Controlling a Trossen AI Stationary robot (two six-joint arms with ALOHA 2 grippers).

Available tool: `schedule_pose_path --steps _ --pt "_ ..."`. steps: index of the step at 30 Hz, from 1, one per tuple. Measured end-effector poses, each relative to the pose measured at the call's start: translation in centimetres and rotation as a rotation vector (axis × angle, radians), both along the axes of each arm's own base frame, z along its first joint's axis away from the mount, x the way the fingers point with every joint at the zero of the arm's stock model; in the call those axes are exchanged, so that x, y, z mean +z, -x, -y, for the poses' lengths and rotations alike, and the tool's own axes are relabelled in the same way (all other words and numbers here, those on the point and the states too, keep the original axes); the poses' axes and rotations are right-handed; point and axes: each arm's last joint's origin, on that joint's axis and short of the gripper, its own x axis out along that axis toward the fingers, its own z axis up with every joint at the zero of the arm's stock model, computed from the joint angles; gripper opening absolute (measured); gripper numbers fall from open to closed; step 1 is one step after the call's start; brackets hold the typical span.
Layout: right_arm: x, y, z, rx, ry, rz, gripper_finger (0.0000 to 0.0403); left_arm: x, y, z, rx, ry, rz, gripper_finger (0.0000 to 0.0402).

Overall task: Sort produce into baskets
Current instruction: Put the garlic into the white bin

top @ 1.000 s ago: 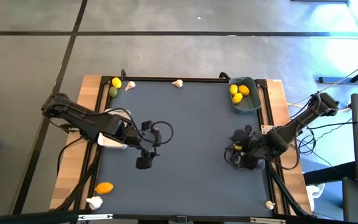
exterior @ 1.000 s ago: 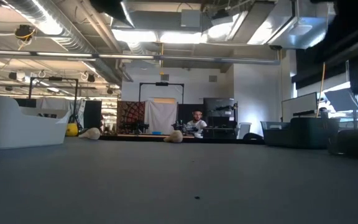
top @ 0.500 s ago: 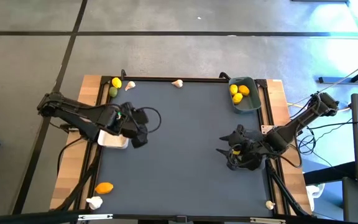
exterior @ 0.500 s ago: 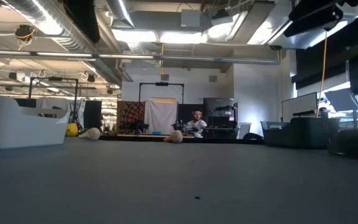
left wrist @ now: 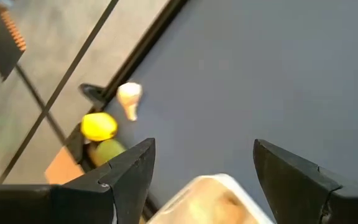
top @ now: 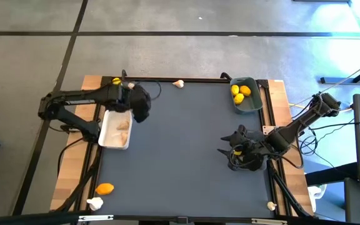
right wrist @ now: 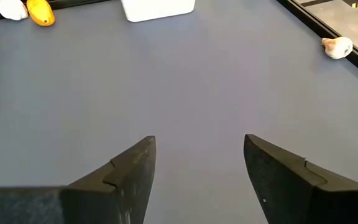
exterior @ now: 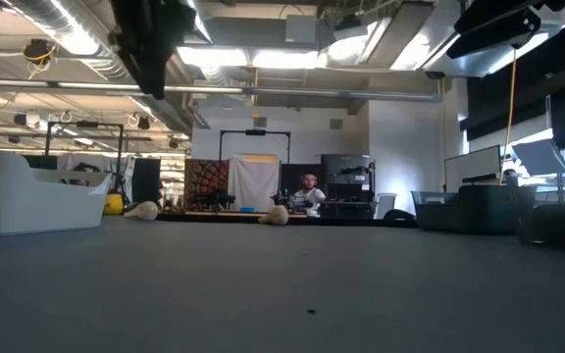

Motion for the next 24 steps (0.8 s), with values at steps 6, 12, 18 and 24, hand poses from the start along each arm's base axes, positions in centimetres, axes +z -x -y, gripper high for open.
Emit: schedule_pose_path --steps 6,12,18,24 --pt "0.0 0.0 0.0 0.001 0.004 -0.003 0.0241 0.0 1.1 -4.2 0.095 -0.006 -0.041 0.0266" --pt "0.0 0.0 0.0 0.003 0.007 -0.005 0.0241 0.0 1.9 -7.8 0.143 0.016 -0.008 0.0266" --pt "0.0 0.0 0.0 0.006 0.012 -0.007 0.0241 -0.8 2.2 -10.8 0.166 0.045 -0.009 0.0266" --pt "-0.3 -0.2 -0.1 0.011 0.035 -0.019 0.0241 -2.4 2.1 -13.0 0.188 0.077 -0.078 0.0267"
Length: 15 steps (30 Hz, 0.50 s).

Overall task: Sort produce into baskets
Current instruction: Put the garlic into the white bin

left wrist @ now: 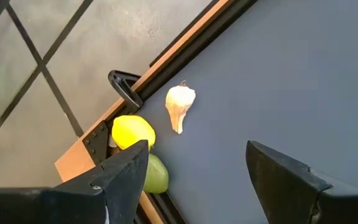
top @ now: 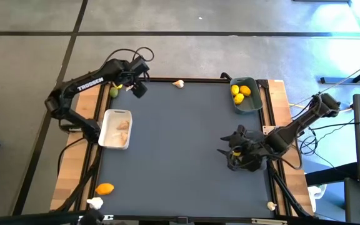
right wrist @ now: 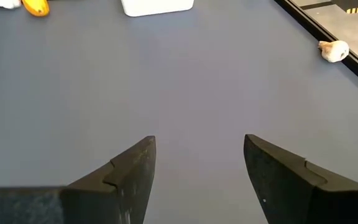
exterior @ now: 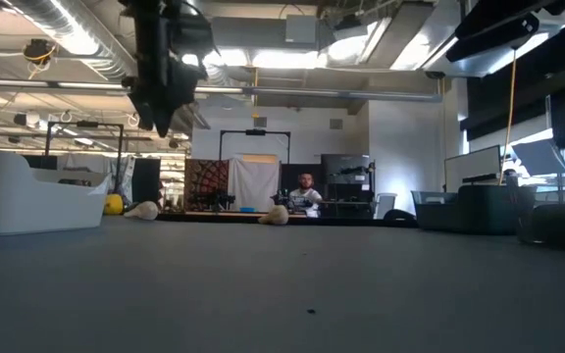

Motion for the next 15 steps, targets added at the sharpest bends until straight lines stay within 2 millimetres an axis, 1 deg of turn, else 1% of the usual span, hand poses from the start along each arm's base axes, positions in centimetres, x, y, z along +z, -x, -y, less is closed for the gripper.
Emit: schedule_pose_path --steps 4,10,15 --pt "-0.7 -0.5 -0.3 0.001 0.024 -0.027 0.0241 -1.0 -0.1 -1.3 0.028 0.022 -0.018 0.0278" --pt "-1.7 -1.0 -0.8 0.003 0.054 -0.066 0.0241 -3.3 0.2 -3.6 0.1 0.077 -0.082 0.0315" --pt "-2.0 -1.2 -0.9 0.004 0.064 -0.078 0.0241 -5.5 -0.2 -5.5 0.093 0.12 -0.117 0.0324"
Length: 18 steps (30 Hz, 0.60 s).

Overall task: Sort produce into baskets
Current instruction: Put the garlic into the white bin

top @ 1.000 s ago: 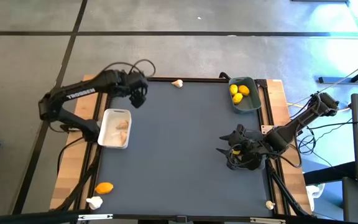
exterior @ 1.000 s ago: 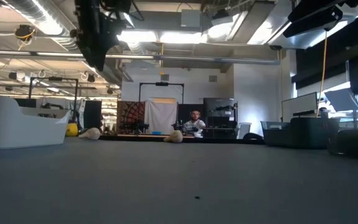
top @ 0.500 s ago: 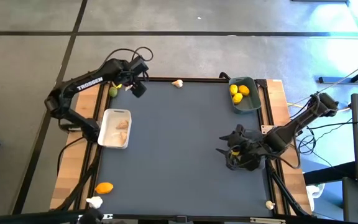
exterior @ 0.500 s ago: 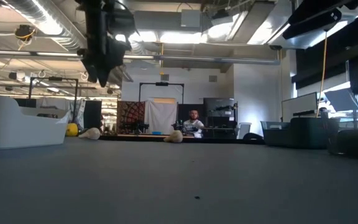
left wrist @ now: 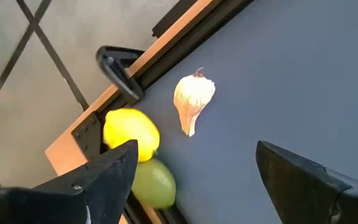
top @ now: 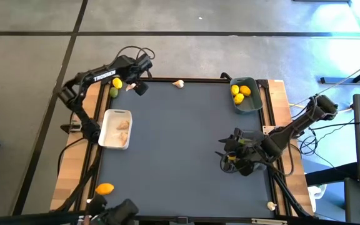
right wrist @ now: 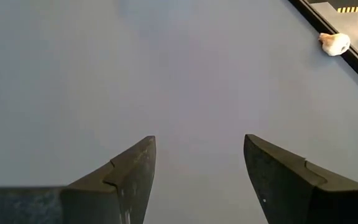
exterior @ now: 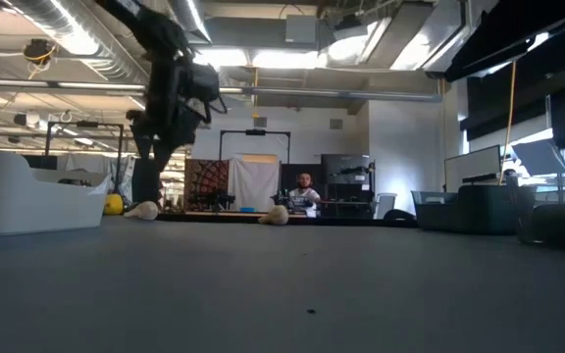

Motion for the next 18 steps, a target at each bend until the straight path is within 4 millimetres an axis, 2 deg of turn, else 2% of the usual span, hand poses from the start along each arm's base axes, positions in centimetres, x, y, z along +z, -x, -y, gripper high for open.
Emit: schedule_pose_path --steps 8,18 --pt "0.0 0.0 0.0 -0.004 0.007 0.003 0.0241 -3.8 -0.3 -3.0 0.026 0.034 -0.032 0.032" --pt "0.0 0.0 0.0 -0.012 0.02 0.01 0.0241 -7.8 0.3 -5.4 0.085 0.077 -0.064 0.032"
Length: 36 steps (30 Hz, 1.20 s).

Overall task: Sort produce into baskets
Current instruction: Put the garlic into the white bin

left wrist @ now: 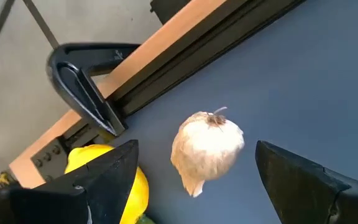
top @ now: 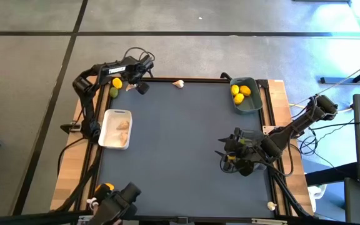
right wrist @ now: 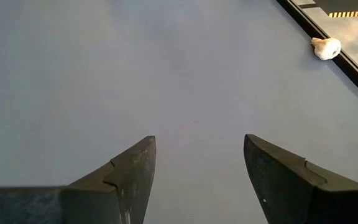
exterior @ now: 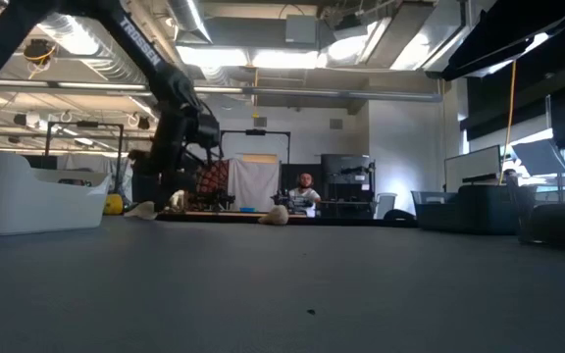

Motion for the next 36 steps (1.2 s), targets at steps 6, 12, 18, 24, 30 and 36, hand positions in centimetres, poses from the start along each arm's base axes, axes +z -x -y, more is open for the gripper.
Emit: schedule_pose_path --steps 6,12,18,24,30,36 --pt "0.0 0.0 0.0 0.0 0.0 0.0 0.0241 -1.6 0.6 -0.7 0.027 0.039 -0.028 0.0308" --pt "0.0 0.0 0.0 -0.007 0.016 0.008 0.0241 -1.8 0.4 -0.8 0.02 0.052 0.001 0.0234" --pt "0.0 0.0 0.1 -0.002 0.023 0.005 0.0241 -1.8 0.4 -0.7 -0.002 0.06 -0.001 0.0153" --pt "0.0 0.0 0.1 -0.001 0.024 0.005 0.0241 -1.5 -0.2 -0.3 -0.048 0.064 -0.005 0.0122" --pt "0.1 0.0 0.1 0.0 0.025 0.005 0.0241 1.0 -0.6 0.8 -0.082 0.017 0.027 0.0129" --pt "0.1 0.0 0.0 0.0 0.025 0.005 0.0241 5.2 -0.9 3.5 -0.142 -0.028 0.061 0.013"
